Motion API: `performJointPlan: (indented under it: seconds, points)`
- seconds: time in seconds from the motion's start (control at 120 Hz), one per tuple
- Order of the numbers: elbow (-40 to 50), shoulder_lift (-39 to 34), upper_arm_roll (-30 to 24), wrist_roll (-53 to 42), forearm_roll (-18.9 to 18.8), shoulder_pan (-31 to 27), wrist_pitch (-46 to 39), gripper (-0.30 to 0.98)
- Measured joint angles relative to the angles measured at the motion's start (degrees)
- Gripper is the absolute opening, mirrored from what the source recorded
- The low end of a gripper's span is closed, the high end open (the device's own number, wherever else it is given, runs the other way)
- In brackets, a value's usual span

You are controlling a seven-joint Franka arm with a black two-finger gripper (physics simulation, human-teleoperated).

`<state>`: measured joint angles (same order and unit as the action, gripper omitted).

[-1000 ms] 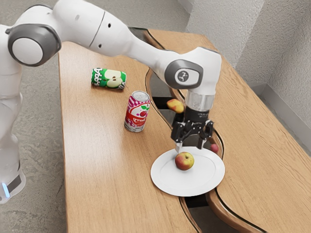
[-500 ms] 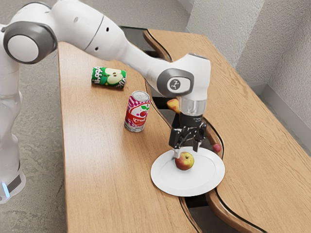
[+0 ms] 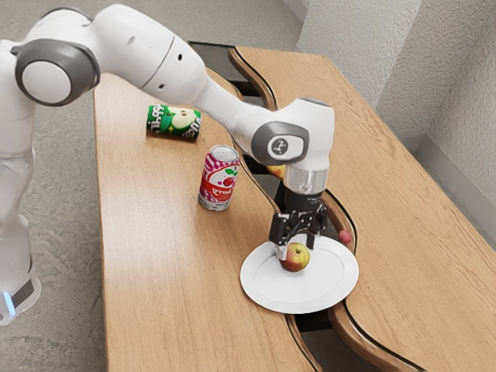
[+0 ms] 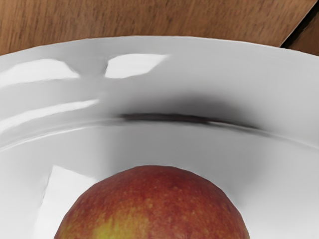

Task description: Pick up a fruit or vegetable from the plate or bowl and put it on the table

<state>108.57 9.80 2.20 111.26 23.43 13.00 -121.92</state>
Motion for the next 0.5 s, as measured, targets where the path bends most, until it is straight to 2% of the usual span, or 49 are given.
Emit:
performJointPlan:
  seconds: [0.108,0.208,0.267,0.4,0.5]
  points:
    - [0.0,1.33,0.0,-0.33,0.91,0.21,-0.66,0.68]
    - [-0.02,1.38,0.05,-0.53,1.76,0.4,-1.06,0.49]
    - [-0.03,1.2,0.2,-0.62,2.12,0.37,-1.18,0.42]
    - [-0.22,0.23,0.4,-0.74,2.36,0.24,-1.25,0.35]
    - [-3.45,-1.04,0.27,-0.46,0.5,1.13,-1.23,0.34]
